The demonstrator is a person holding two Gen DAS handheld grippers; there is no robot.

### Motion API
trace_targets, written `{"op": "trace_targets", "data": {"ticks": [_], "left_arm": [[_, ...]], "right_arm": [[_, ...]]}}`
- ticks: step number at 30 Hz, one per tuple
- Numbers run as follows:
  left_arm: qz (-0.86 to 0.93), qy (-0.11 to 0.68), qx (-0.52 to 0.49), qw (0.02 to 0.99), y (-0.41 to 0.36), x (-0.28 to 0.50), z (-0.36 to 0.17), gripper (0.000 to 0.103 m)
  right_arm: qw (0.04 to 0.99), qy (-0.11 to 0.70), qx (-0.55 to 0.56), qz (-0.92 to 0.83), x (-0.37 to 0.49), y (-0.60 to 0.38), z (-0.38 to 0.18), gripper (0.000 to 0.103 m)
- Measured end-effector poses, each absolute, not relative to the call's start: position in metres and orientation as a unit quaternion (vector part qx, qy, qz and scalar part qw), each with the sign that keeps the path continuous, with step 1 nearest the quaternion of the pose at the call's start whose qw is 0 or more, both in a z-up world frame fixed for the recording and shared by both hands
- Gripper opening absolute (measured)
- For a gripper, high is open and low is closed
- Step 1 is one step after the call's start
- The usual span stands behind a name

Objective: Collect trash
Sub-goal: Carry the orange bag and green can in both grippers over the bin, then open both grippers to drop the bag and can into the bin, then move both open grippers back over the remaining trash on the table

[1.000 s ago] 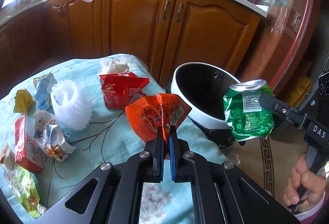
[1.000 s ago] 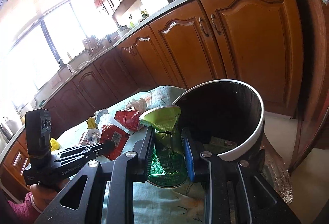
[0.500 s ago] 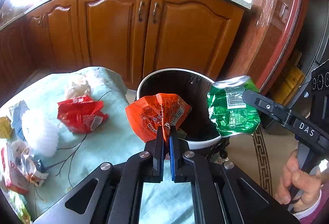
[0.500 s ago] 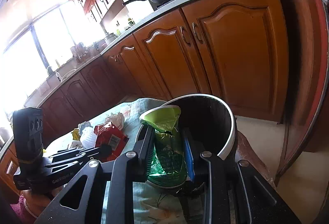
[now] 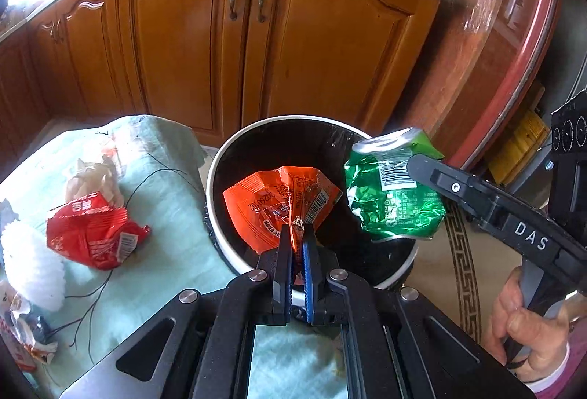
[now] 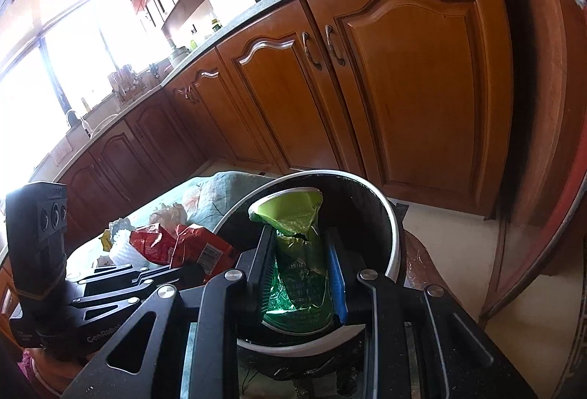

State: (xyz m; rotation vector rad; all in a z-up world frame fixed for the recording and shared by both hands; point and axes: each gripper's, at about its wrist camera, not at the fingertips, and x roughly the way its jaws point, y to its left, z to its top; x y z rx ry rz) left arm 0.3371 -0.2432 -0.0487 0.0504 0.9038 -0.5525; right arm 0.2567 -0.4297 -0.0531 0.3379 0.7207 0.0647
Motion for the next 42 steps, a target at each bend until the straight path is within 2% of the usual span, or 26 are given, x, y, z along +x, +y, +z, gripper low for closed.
{"op": "trace_targets", "data": {"ticks": [4, 5, 7, 9, 12, 16, 17, 19, 24, 42], "left_arm": [[-0.265, 0.441, 0.027, 0.857, -0.252, 0.351, -0.054, 0.006], [-0.262, 0.445, 0.027, 0.856, -0.253, 0.354, -0.055, 0.010], [-0.259, 0.447, 0.021, 0.856, -0.252, 0.358, -0.056, 0.025], [-0.256, 0.443, 0.019, 0.859, -0.251, 0.358, -0.056, 0.036], [-0.250, 0.438, 0.020, 0.863, -0.247, 0.355, -0.058, 0.048], [-0.243, 0.429, 0.016, 0.870, -0.235, 0.343, -0.057, 0.053], [-0.239, 0.426, 0.014, 0.872, -0.231, 0.340, -0.056, 0.054], [-0.230, 0.420, 0.009, 0.878, -0.221, 0.329, -0.054, 0.059], [-0.205, 0.407, -0.008, 0.890, -0.193, 0.301, -0.050, 0.063], [-0.076, 0.405, -0.094, 0.906, -0.053, 0.203, -0.046, 0.065]], "right_arm": [[0.915, 0.367, 0.166, 0.030, 0.274, -0.436, -0.061, 0.028], [0.913, 0.371, 0.167, 0.031, 0.277, -0.437, -0.062, 0.031], [0.911, 0.374, 0.173, 0.031, 0.280, -0.439, -0.064, 0.032], [0.911, 0.372, 0.176, 0.030, 0.279, -0.440, -0.065, 0.044], [0.914, 0.364, 0.177, 0.027, 0.275, -0.441, -0.063, 0.051], [0.915, 0.357, 0.185, 0.027, 0.267, -0.439, -0.061, 0.062], [0.916, 0.355, 0.186, 0.028, 0.265, -0.437, -0.060, 0.070], [0.918, 0.348, 0.189, 0.031, 0.259, -0.433, -0.057, 0.080], [0.923, 0.333, 0.189, 0.044, 0.243, -0.412, -0.052, 0.093], [0.907, 0.368, 0.160, 0.124, 0.220, -0.291, -0.068, 0.094]]}}
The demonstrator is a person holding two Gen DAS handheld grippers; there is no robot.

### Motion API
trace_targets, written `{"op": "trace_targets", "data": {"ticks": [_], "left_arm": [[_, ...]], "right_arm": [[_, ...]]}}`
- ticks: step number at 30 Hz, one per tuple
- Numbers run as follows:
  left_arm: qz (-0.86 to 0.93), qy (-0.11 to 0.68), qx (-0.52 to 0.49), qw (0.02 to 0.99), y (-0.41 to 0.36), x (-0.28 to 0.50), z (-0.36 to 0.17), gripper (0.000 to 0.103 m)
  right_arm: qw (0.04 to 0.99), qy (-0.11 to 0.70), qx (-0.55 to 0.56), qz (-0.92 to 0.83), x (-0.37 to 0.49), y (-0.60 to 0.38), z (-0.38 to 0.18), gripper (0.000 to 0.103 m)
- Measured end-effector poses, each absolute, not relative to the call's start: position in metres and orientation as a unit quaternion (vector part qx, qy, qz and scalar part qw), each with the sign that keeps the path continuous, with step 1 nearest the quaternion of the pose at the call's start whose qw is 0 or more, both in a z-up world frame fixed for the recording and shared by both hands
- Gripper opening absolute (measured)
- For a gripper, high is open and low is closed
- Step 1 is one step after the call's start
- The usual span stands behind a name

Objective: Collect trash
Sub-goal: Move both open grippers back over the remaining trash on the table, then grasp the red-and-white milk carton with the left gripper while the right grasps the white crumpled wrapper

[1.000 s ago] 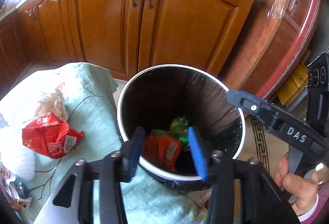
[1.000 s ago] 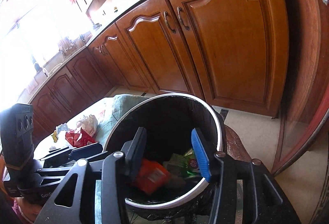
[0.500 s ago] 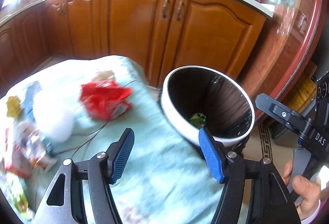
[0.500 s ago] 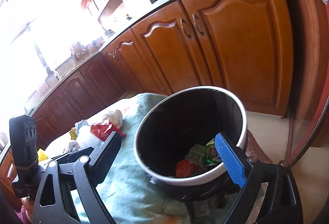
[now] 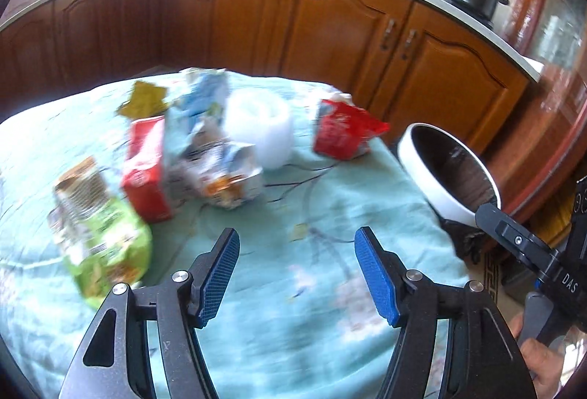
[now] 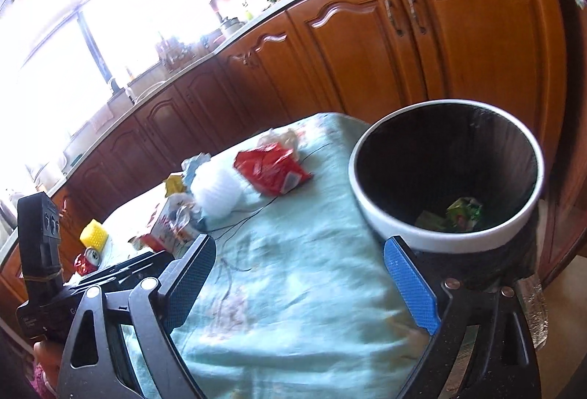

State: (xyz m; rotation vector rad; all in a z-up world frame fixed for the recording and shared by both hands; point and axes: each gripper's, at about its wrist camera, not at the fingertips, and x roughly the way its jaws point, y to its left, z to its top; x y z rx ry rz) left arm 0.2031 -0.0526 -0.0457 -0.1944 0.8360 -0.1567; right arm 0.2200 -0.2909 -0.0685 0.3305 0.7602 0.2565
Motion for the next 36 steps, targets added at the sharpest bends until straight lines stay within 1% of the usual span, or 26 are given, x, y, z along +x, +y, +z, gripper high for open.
{"op": "trace_targets", "data": {"ticks": [9, 17, 19, 21, 22, 24, 26, 32, 34, 35, 36], "left_arm": [[-0.021, 0.401, -0.123, 0.908, 0.006, 0.180, -0.041, 0.065], [0.003, 0.400, -0.124, 0.908, 0.027, 0.186, -0.040, 0.065], [0.009, 0.402, -0.123, 0.907, 0.030, 0.191, -0.040, 0.065], [0.014, 0.404, -0.120, 0.907, 0.032, 0.199, -0.042, 0.065], [0.017, 0.406, -0.117, 0.906, 0.034, 0.203, -0.043, 0.065], [0.018, 0.409, -0.113, 0.905, 0.036, 0.212, -0.044, 0.065], [0.018, 0.412, -0.106, 0.905, 0.037, 0.222, -0.045, 0.065], [0.012, 0.418, -0.088, 0.904, 0.036, 0.248, -0.051, 0.065], [0.013, 0.422, -0.085, 0.902, 0.035, 0.256, -0.056, 0.065], [0.013, 0.424, -0.085, 0.902, 0.036, 0.258, -0.058, 0.065], [0.013, 0.425, -0.086, 0.901, 0.036, 0.261, -0.061, 0.064]], "right_arm": [[0.894, 0.392, 0.142, 0.166, 0.227, -0.238, -0.076, 0.094], [0.881, 0.411, 0.136, 0.192, 0.247, -0.202, -0.084, 0.093], [0.877, 0.417, 0.137, 0.199, 0.254, -0.194, -0.088, 0.088], [0.871, 0.425, 0.138, 0.204, 0.262, -0.186, -0.091, 0.074], [0.869, 0.428, 0.140, 0.206, 0.266, -0.183, -0.092, 0.070], [0.864, 0.433, 0.143, 0.213, 0.274, -0.174, -0.094, 0.057], [0.862, 0.435, 0.140, 0.217, 0.282, -0.167, -0.096, 0.051], [0.856, 0.440, 0.132, 0.235, 0.306, -0.146, -0.100, 0.048], [0.853, 0.447, 0.127, 0.239, 0.313, -0.140, -0.104, 0.043], [0.850, 0.451, 0.125, 0.242, 0.316, -0.138, -0.107, 0.039], [0.847, 0.455, 0.123, 0.245, 0.319, -0.135, -0.110, 0.032]]}}
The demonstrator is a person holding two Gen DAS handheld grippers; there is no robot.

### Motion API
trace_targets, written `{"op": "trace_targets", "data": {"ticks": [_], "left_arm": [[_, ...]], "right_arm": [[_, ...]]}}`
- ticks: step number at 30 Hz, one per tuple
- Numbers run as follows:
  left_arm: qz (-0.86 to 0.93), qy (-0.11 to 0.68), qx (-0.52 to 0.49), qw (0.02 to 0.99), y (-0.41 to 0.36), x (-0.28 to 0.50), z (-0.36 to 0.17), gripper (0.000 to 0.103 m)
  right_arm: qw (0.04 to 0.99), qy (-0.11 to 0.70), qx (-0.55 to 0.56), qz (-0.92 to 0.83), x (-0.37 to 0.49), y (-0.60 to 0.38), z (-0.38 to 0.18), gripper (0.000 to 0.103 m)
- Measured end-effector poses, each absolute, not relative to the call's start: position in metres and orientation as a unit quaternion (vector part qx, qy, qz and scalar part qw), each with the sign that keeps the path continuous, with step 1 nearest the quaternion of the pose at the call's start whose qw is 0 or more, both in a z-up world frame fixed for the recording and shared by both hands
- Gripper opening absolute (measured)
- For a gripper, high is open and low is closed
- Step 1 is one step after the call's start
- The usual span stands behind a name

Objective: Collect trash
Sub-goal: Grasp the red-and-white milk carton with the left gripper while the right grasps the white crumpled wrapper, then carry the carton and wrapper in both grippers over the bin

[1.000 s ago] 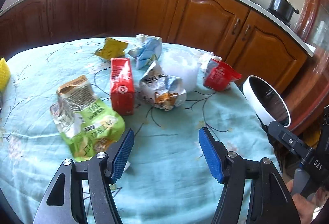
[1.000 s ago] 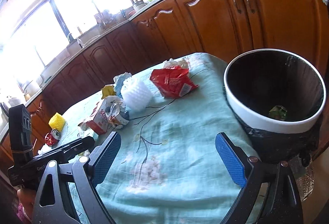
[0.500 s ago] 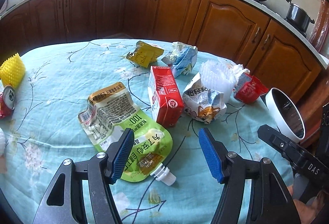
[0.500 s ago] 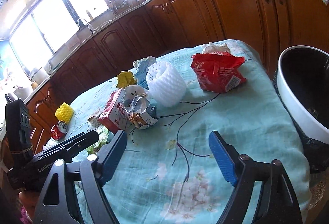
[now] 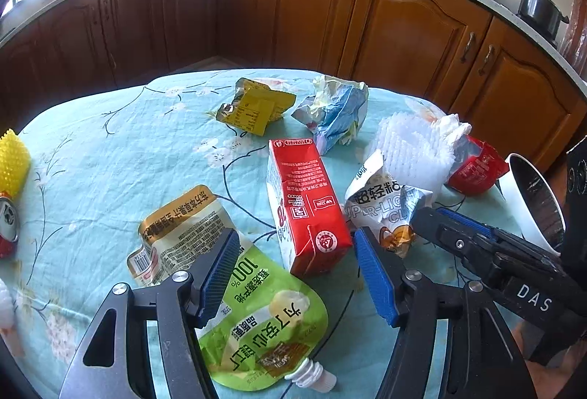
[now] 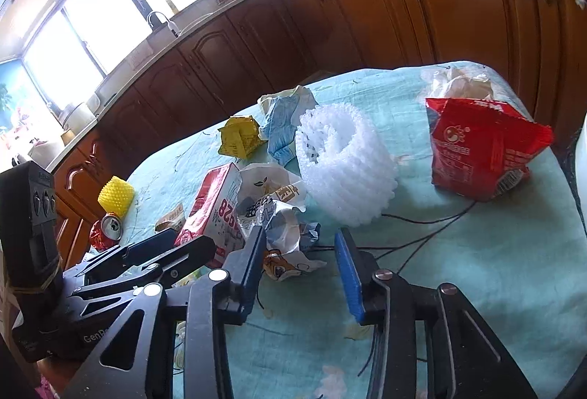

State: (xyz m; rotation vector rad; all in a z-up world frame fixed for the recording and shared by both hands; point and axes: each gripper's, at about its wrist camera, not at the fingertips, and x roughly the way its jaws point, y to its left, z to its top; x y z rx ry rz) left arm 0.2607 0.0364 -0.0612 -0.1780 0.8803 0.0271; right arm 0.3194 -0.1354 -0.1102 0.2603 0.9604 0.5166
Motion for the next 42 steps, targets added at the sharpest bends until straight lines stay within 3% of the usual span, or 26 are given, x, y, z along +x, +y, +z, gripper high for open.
{"op": "trace_targets", "data": {"ticks": [2, 4, 5, 7, 9, 19, 24, 28, 31, 33, 42], "left_arm": [[0.012, 0.431, -0.089, 0.898, 0.037, 0.265, -0.066, 0.061], [0.003, 0.435, -0.090, 0.896, 0.036, 0.267, -0.071, 0.036], [-0.002, 0.437, -0.089, 0.895, 0.035, 0.267, -0.072, 0.029], [-0.001, 0.432, -0.080, 0.898, 0.031, 0.267, -0.073, 0.029], [-0.007, 0.426, -0.076, 0.901, 0.027, 0.263, -0.071, 0.029], [-0.026, 0.409, -0.070, 0.909, 0.016, 0.244, -0.062, 0.029], [-0.024, 0.411, -0.076, 0.908, 0.022, 0.241, -0.065, 0.029], [-0.025, 0.410, -0.079, 0.908, 0.023, 0.239, -0.062, 0.029], [-0.027, 0.407, -0.078, 0.910, 0.021, 0.236, -0.058, 0.029], [-0.030, 0.404, -0.077, 0.911, 0.020, 0.235, -0.055, 0.029], [-0.075, 0.394, -0.069, 0.913, -0.008, 0.221, -0.042, 0.029]], "right_arm": [[0.843, 0.459, 0.123, 0.252, 0.321, -0.134, -0.113, 0.024], [0.845, 0.454, 0.119, 0.257, 0.319, -0.135, -0.112, 0.020], [0.845, 0.452, 0.118, 0.259, 0.318, -0.136, -0.112, 0.017], [0.846, 0.451, 0.116, 0.259, 0.314, -0.138, -0.110, 0.007], [0.847, 0.449, 0.119, 0.259, 0.310, -0.142, -0.108, 0.003], [0.846, 0.448, 0.131, 0.257, 0.290, -0.164, -0.100, 0.001], [0.842, 0.451, 0.135, 0.265, 0.295, -0.156, -0.100, 0.023], [0.840, 0.456, 0.127, 0.266, 0.304, -0.146, -0.105, 0.023], [0.839, 0.460, 0.121, 0.265, 0.305, -0.143, -0.108, 0.015], [0.843, 0.454, 0.117, 0.263, 0.300, -0.145, -0.104, 0.003], [0.864, 0.423, 0.135, 0.238, 0.263, -0.196, -0.077, 0.000]]}}
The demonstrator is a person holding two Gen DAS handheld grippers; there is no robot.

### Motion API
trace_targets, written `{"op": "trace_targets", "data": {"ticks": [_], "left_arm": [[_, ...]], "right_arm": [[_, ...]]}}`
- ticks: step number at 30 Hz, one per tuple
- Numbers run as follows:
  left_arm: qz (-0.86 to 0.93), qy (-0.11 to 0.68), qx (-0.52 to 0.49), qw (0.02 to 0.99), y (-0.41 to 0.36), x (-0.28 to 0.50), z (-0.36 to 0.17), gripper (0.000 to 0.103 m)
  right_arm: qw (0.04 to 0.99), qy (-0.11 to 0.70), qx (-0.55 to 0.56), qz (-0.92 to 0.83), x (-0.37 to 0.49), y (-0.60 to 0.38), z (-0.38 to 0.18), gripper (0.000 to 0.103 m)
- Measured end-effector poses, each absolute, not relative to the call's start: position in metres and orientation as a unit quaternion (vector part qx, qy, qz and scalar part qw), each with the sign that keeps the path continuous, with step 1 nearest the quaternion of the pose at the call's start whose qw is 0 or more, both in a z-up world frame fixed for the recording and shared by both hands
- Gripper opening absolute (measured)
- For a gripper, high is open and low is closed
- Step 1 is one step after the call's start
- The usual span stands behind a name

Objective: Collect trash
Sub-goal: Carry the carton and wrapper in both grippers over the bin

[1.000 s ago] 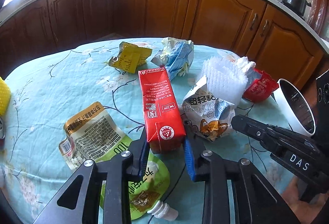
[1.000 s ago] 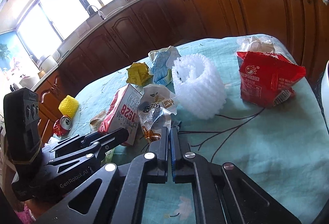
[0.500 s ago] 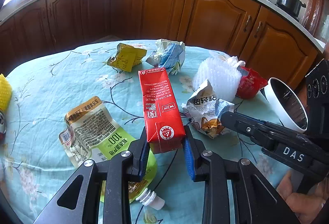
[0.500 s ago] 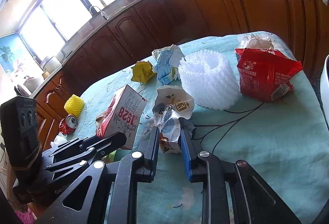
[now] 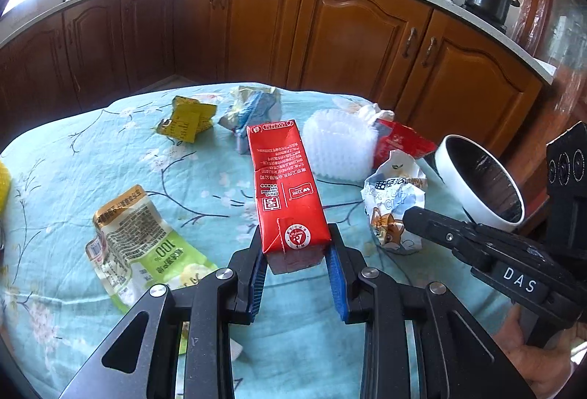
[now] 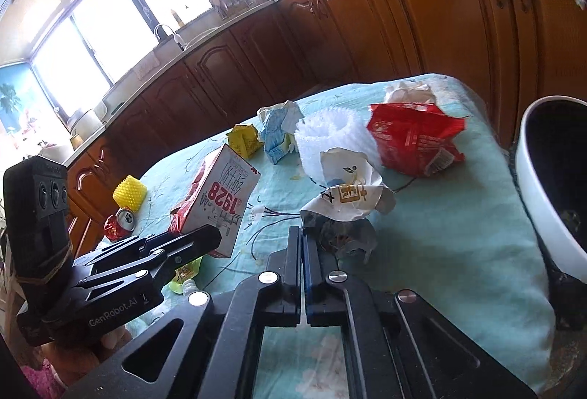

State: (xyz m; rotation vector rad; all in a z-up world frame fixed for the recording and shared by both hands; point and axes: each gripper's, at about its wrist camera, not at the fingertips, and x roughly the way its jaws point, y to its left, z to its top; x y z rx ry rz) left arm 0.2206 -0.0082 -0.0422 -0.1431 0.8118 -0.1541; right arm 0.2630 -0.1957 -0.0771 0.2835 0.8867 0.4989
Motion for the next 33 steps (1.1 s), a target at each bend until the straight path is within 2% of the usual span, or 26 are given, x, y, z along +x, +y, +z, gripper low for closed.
{"op": "trace_targets", "data": {"ticks": [16, 33], "left_arm": [[-0.184, 0.404, -0.027, 0.895, -0.105, 0.219, -0.031, 0.029], [-0.249, 0.406, 0.022, 0.879, -0.193, 0.276, -0.029, 0.029]], "right_arm": [[0.899, 0.384, 0.167, 0.134, 0.222, -0.324, -0.048, 0.001], [0.902, 0.383, 0.180, 0.084, 0.247, -0.392, -0.050, 0.001]]}}
